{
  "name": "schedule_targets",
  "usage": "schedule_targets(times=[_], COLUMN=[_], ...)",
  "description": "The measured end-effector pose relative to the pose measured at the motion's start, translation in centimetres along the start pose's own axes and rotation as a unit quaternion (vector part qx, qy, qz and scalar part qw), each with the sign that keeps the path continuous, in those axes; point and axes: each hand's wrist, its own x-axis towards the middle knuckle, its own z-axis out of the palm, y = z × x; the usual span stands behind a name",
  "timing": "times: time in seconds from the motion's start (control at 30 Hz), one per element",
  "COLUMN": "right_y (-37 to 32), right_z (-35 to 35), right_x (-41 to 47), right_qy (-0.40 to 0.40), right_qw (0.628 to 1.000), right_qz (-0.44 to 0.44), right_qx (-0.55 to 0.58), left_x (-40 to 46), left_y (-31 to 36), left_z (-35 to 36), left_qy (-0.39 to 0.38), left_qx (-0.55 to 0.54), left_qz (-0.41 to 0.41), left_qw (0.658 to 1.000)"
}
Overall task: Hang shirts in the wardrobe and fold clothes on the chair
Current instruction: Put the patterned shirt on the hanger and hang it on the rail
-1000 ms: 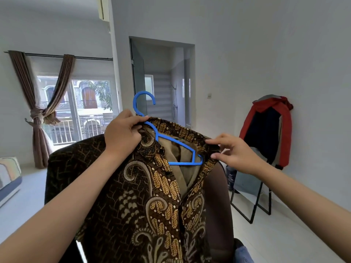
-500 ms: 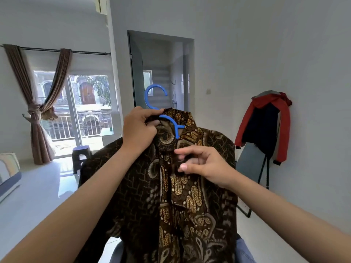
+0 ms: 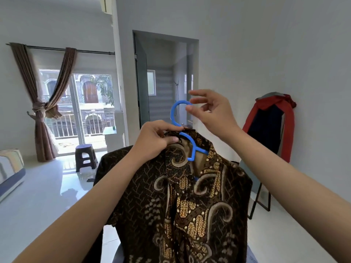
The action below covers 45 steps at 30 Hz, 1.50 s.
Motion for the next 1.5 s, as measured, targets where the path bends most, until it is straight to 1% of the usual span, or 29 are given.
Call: schedule_targets(times=[0.1,0.3,0.47,0.6,0.8,0.93,1.03,1.13,1.23,1.3,1.4,1.5], right_y=[-0.2,-0.1,-0.9,-1.6,-2.4,-3.7,-4.5,-4.8,-6.0,-7.5,-10.3,-13.6], right_z=[0.1,1.1,1.4,0.3,-0.8,-1.9,-3.4,-5.1,-6.9,-8.1,-10.0,-12.0], right_x=[0.8,0.2,0.0,-0.3,-1.6,-2.6,-4.3,-7.8,-10.9,-12.2,-14.5,-17.5], right_qy=[-0.030,-0.069,-0.024,-0.012,0.005,0.032,0.043,0.001,-0.044,-0.022,0.039,0.079], right_qw=[0.999,0.997,0.999,0.998,0.997,0.998,0.993,0.984,0.968,0.970,0.975,0.969], right_qz=[0.011,0.022,-0.001,-0.001,0.006,0.008,0.034,0.066,0.042,0.009,-0.026,-0.061], right_qx=[0.038,0.000,-0.042,-0.065,-0.079,-0.062,-0.104,-0.168,-0.242,-0.244,-0.216,-0.228], left_x=[-0.6,-2.4,-2.9,-3.4,-4.3,-4.8,-4.9,-4.8,-5.0,-5.5,-7.0,-9.3], left_y=[0.0,-1.0,-1.6,-2.4,-2.7,-1.2,0.3,2.0,4.3,6.3,10.1,14.1], left_z=[-0.1,-0.7,-2.9,-5.3,-6.1,-4.9,-4.8,-5.4,-5.6,-5.3,-4.6,-3.5], left_qy=[-0.006,-0.016,-0.047,-0.085,-0.068,-0.036,0.001,0.032,0.038,0.026,0.001,-0.026], left_qx=[-0.010,-0.034,-0.017,0.025,0.031,0.014,0.000,-0.021,-0.034,-0.033,-0.036,-0.060], left_qz=[0.004,0.000,-0.002,-0.002,0.000,0.013,0.021,0.014,0.018,0.033,0.059,0.093], left_qw=[1.000,0.999,0.999,0.996,0.997,0.999,1.000,0.999,0.999,0.999,0.998,0.994])
